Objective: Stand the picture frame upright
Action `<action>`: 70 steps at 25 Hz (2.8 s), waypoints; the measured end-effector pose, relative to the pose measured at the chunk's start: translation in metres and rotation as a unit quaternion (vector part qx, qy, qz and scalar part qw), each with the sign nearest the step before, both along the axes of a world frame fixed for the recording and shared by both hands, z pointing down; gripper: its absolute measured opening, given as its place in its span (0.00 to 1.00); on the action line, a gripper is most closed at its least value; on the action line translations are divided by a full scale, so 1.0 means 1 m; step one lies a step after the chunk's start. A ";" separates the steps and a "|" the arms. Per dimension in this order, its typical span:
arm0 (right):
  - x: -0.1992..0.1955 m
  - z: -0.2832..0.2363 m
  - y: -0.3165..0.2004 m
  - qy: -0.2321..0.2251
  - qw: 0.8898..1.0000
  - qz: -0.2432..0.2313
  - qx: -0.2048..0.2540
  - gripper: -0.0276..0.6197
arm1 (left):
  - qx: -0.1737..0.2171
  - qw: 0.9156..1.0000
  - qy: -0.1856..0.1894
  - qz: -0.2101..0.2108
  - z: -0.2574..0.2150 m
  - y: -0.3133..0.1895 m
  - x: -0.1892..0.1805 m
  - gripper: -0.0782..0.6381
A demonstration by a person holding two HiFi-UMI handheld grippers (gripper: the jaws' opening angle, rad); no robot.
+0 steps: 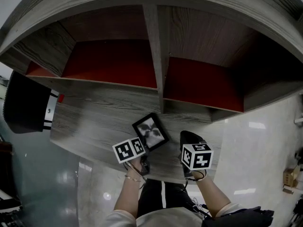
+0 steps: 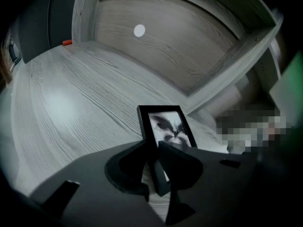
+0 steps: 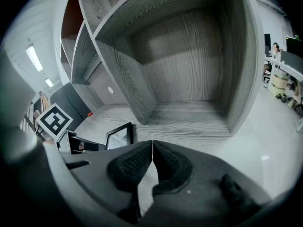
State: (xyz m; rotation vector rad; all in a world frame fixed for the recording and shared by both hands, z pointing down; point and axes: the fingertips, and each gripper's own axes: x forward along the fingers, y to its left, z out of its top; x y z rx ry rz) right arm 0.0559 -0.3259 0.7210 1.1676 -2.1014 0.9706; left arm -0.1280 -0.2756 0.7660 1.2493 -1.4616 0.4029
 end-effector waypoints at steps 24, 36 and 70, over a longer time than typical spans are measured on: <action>-0.026 -0.024 0.017 0.004 1.000 0.012 0.022 0.09 | 0.102 0.994 0.011 0.026 -0.059 0.016 -0.023 0.21; -0.027 -0.097 0.018 0.005 0.995 0.035 0.088 0.09 | 0.179 0.982 0.017 0.047 -0.136 0.024 -0.029 0.21; -0.032 -0.332 -0.006 -0.030 0.949 0.071 0.305 0.09 | 0.458 0.886 0.003 0.071 -0.407 0.009 -0.055 0.21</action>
